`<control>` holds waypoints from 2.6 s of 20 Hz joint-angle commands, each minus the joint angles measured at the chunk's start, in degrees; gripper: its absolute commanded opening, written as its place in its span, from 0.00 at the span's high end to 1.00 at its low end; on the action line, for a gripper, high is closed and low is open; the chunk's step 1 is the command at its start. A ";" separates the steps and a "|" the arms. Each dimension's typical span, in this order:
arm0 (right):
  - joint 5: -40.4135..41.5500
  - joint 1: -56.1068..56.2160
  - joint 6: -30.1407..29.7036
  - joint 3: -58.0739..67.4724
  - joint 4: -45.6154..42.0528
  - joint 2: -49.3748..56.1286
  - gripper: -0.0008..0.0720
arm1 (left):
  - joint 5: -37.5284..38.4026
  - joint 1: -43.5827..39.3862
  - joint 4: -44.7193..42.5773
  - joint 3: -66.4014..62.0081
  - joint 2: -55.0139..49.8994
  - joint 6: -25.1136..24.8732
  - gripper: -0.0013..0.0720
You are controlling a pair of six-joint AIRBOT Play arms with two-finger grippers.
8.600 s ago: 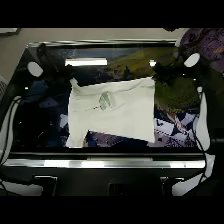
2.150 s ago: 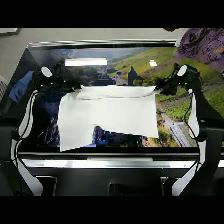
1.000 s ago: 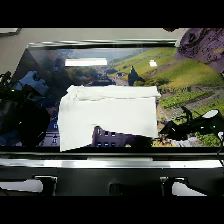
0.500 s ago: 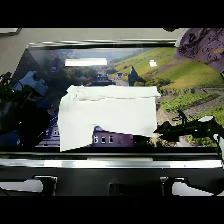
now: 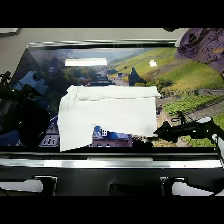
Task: Fold the clothes and pants, and hang the long-sleeved shirts on hangers.
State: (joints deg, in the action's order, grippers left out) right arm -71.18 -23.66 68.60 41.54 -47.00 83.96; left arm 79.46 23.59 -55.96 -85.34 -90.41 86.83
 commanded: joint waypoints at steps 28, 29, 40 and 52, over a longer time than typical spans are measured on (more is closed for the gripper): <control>-0.52 -0.07 10.75 3.61 -15.17 -6.84 0.96 | -16.37 -8.02 8.55 40.44 9.92 -9.92 0.23; -0.70 -0.07 10.75 3.61 -15.17 -6.84 0.96 | -17.03 -8.02 8.66 40.44 9.90 -9.94 0.23; -1.40 -0.07 10.75 3.61 -14.53 -6.84 0.96 | -19.69 -9.49 11.23 40.44 6.75 -11.91 0.27; -3.67 -0.07 6.38 3.61 -11.56 -7.91 0.96 | -20.41 -9.53 11.23 40.39 5.75 -11.91 0.96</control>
State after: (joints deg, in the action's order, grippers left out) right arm -73.80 -23.75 78.02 45.08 -60.97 76.36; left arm 58.76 14.09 -44.93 -44.88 -84.82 74.89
